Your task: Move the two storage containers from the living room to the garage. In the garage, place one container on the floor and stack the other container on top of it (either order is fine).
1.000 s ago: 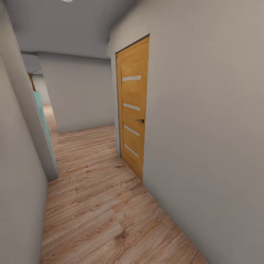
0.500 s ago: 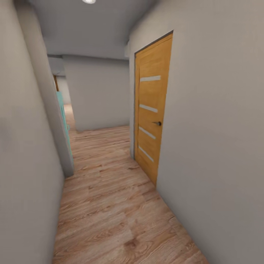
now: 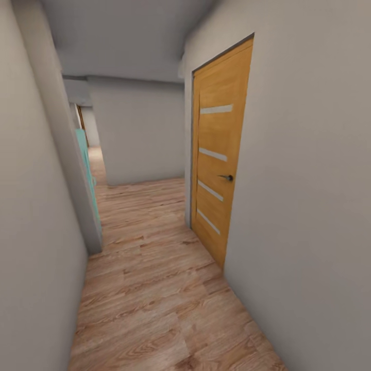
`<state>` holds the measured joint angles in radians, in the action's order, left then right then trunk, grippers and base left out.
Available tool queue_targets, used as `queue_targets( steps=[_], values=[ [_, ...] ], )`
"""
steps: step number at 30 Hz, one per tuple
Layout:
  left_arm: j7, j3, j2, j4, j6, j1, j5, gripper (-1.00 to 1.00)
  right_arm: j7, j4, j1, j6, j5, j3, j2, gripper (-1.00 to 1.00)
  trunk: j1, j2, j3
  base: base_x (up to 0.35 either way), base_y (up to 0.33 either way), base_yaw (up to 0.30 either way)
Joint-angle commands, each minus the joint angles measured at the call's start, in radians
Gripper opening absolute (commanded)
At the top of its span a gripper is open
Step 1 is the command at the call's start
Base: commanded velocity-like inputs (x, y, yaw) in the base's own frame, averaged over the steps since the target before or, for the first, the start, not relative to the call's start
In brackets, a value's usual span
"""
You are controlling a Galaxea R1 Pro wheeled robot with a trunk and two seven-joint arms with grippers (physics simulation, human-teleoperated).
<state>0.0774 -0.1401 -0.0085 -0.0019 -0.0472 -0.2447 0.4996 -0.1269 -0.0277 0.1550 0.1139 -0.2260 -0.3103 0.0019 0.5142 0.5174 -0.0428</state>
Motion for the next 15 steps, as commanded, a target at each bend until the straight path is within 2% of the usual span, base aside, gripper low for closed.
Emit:
queue_targets(
  steps=[1,15],
  values=[
    [0.003,-0.009,0.000,0.000,-0.001,-0.001,0.006,1.00,0.000,-0.003,0.001,0.006,-0.009,-0.009,0.000,1.00,0.001,0.002,-0.002,0.321,0.000,0.000],
    [0.002,-0.009,-0.002,0.001,0.007,-0.001,0.003,1.00,-0.008,-0.003,0.001,0.002,-0.007,-0.010,-0.002,1.00,0.001,0.002,-0.002,0.321,0.000,0.000]
  ],
)
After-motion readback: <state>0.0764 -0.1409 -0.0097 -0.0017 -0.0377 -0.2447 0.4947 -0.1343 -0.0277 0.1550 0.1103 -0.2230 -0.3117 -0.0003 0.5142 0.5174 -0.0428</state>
